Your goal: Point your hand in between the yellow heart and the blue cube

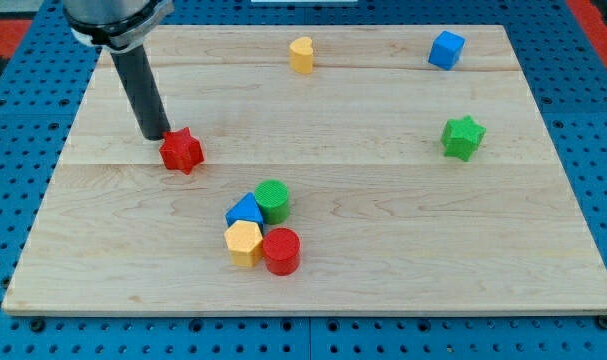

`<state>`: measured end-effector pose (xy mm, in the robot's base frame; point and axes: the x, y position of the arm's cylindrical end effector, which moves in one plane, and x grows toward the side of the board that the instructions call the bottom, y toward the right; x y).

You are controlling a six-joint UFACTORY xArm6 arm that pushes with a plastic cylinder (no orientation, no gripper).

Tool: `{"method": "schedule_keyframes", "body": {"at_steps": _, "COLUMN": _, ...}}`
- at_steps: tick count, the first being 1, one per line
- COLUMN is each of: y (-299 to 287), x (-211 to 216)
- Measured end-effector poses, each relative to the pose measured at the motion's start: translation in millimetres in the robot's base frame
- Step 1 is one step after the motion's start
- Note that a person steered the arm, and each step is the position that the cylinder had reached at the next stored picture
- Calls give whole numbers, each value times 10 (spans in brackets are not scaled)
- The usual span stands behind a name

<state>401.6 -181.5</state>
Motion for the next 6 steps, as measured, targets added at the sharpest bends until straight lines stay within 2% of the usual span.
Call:
{"method": "schedule_keyframes", "body": {"at_steps": 1, "y": 535, "x": 194}}
{"method": "schedule_keyframes", "body": {"at_steps": 2, "y": 1036, "x": 580}}
{"method": "schedule_keyframes", "body": {"at_steps": 3, "y": 1165, "x": 936}}
{"method": "schedule_keyframes", "body": {"at_steps": 4, "y": 1157, "x": 588}}
{"method": "schedule_keyframes", "body": {"at_steps": 6, "y": 2594, "x": -574}}
